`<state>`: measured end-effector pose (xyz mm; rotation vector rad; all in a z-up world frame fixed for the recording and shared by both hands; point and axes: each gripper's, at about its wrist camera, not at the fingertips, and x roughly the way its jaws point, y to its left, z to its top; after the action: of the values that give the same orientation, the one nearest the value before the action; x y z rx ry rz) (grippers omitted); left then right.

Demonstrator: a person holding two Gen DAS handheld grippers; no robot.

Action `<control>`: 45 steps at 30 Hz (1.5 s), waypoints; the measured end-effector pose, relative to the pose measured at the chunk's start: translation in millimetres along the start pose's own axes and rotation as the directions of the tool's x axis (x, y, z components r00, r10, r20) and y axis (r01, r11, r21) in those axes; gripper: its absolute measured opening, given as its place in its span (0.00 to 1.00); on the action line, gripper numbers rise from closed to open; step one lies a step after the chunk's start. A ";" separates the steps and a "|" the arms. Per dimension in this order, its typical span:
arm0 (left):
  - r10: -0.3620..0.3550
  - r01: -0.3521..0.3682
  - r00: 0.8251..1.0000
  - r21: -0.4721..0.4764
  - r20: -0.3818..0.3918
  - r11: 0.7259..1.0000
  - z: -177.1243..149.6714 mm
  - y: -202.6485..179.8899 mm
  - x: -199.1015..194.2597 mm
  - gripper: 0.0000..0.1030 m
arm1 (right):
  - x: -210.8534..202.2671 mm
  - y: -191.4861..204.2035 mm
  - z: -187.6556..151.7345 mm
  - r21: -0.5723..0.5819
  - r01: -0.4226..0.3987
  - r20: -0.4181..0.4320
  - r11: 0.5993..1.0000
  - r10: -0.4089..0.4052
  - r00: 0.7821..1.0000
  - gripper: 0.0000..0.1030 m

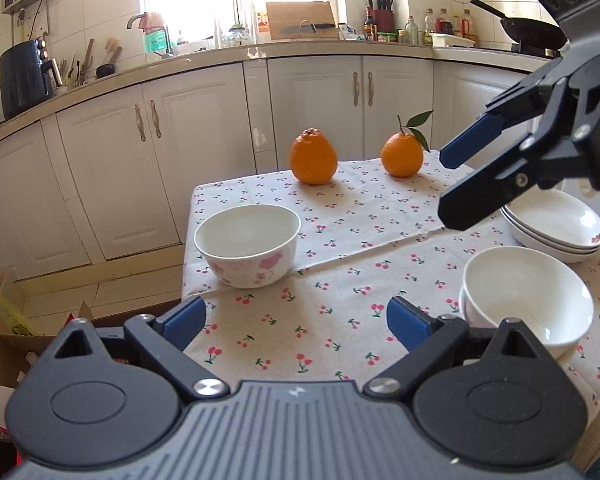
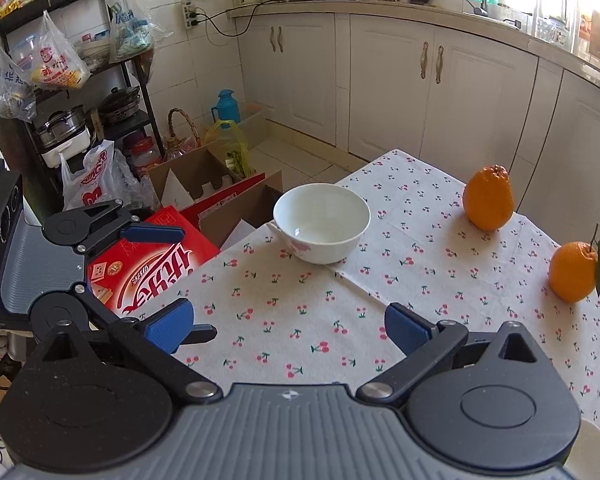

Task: Organize plates and bowls
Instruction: 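Move the right gripper to the pink-flower bowl and grasp its rim, then lift the pink-flower bowl with the right gripper and carry it toward the bowls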

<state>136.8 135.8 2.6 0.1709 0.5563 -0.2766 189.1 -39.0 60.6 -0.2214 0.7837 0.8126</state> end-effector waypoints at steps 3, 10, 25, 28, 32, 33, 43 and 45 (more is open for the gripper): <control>0.008 -0.008 1.000 -0.014 -0.002 1.000 3.9 10.5 13.5 0.94 | 12.8 -6.2 17.4 0.002 -0.010 -0.011 1.000 0.010 1.000 1.00; 0.010 -0.010 1.000 -0.016 -0.015 1.000 10.3 28.3 44.8 0.94 | 52.4 -29.6 51.4 0.032 -0.032 -0.071 0.999 0.034 0.997 1.00; -0.042 0.040 0.999 -0.066 -0.022 0.997 15.6 53.2 105.1 0.93 | 143.2 -80.6 88.3 0.158 -0.109 -0.191 0.981 0.139 0.972 0.86; -0.043 0.041 0.999 -0.071 -0.025 0.997 16.6 54.4 112.7 0.93 | 157.0 -86.2 89.8 0.176 -0.112 -0.203 0.978 0.147 0.968 0.83; -0.044 0.043 0.999 -0.060 -0.030 0.997 17.4 54.0 119.8 0.93 | 169.3 -90.0 91.2 0.187 -0.118 -0.206 0.975 0.156 0.966 0.77; -0.047 0.045 0.998 -0.059 -0.032 0.997 17.5 54.5 121.3 0.93 | 171.5 -91.0 91.8 0.192 -0.121 -0.206 0.974 0.160 0.965 0.76; -0.059 0.058 0.998 -0.048 -0.033 0.997 18.9 54.5 122.8 0.91 | 186.1 -91.7 92.3 0.203 -0.133 -0.220 0.970 0.177 0.959 0.63; -0.062 0.061 0.998 -0.046 -0.032 0.997 19.4 54.2 122.7 0.91 | 186.7 -91.7 91.8 0.203 -0.132 -0.220 0.970 0.176 0.960 0.63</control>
<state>262.7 156.6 -43.0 0.1147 0.6014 -0.3210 385.4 46.5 -15.9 -0.0899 1.1072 0.8638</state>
